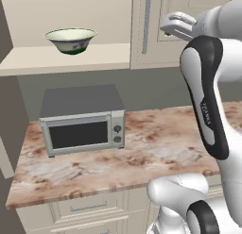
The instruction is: Move the bowls from the cabinet to the plates on the dining table.
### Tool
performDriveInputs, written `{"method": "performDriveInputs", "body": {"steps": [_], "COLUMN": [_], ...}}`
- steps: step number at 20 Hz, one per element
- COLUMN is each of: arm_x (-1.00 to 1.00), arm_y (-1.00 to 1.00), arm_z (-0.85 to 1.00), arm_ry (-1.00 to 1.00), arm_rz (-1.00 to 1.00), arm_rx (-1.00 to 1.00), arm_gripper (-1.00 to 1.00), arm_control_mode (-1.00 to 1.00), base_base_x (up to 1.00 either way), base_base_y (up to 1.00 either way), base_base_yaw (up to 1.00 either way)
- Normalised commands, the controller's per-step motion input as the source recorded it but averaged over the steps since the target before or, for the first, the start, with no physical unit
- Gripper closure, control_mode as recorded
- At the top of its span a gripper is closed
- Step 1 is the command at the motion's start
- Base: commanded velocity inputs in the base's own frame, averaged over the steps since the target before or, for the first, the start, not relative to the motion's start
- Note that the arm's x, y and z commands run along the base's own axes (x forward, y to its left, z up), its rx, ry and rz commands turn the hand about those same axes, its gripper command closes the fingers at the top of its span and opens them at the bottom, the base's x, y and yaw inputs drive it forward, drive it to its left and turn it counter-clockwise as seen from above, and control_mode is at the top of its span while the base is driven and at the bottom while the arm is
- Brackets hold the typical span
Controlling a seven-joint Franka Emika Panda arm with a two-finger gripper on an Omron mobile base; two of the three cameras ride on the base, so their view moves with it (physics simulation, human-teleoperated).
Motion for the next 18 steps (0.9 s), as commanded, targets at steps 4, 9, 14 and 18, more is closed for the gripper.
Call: {"method": "performDriveInputs", "body": {"steps": [4,9,14,18], "arm_x": [0.43,0.25,0.22,0.17], "arm_y": [0.0,0.0,0.02,0.08], "arm_z": [0.0,0.0,0.0,0.0], "arm_ry": [0.0,0.0,0.0,0.0], "arm_rz": [0.0,0.0,0.0,0.0], "arm_rx": [0.0,0.02,0.01,0.0], "arm_gripper": [-1.0,-1.0,-1.0,-1.0], "arm_control_mode": [-1.0,-1.0,-1.0,-1.0], "base_base_x": [0.0,0.0,0.0,0.0], "base_base_y": [0.0,0.0,0.0,0.0], "base_base_yaw": [0.0,0.0,0.0,0.0]}}
